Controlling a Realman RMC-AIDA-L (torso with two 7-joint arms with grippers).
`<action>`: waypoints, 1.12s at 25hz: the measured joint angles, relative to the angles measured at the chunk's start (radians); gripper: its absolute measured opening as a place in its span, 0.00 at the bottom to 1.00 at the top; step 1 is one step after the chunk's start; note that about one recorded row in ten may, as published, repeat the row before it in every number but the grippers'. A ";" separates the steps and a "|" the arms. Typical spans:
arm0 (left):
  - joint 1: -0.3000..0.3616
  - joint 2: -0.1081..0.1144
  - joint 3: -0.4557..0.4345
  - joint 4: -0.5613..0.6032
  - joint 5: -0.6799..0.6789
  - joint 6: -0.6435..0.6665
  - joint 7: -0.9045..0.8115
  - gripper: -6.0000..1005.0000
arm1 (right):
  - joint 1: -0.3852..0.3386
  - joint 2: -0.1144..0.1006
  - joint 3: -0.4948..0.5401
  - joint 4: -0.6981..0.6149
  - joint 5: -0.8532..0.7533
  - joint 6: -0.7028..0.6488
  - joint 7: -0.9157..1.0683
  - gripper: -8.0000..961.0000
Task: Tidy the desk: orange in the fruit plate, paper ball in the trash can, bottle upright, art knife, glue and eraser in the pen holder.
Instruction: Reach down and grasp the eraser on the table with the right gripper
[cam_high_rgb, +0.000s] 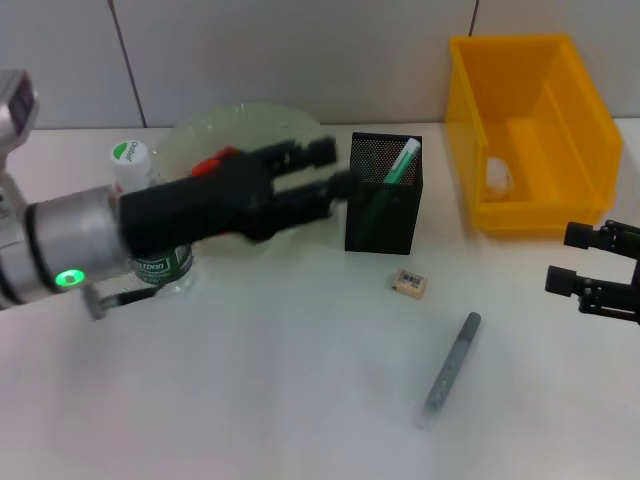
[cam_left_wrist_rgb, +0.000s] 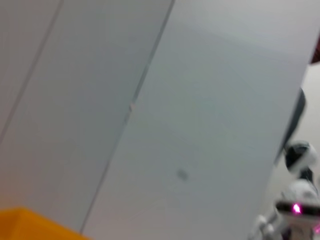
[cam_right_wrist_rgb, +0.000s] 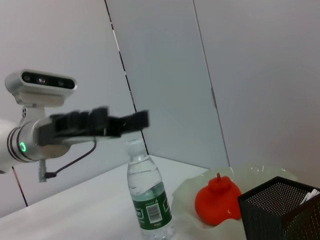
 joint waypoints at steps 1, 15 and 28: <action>-0.010 0.005 0.032 0.045 -0.001 0.041 -0.010 0.67 | -0.001 -0.003 0.000 0.001 0.001 -0.004 0.004 0.80; -0.111 -0.260 0.354 0.868 -0.028 0.430 0.004 0.69 | 0.035 -0.038 -0.011 0.193 -0.070 -0.126 0.251 0.80; -0.022 -0.310 0.637 0.970 -0.384 0.479 0.012 0.80 | 0.122 -0.072 -0.013 0.298 -0.144 -0.228 0.417 0.79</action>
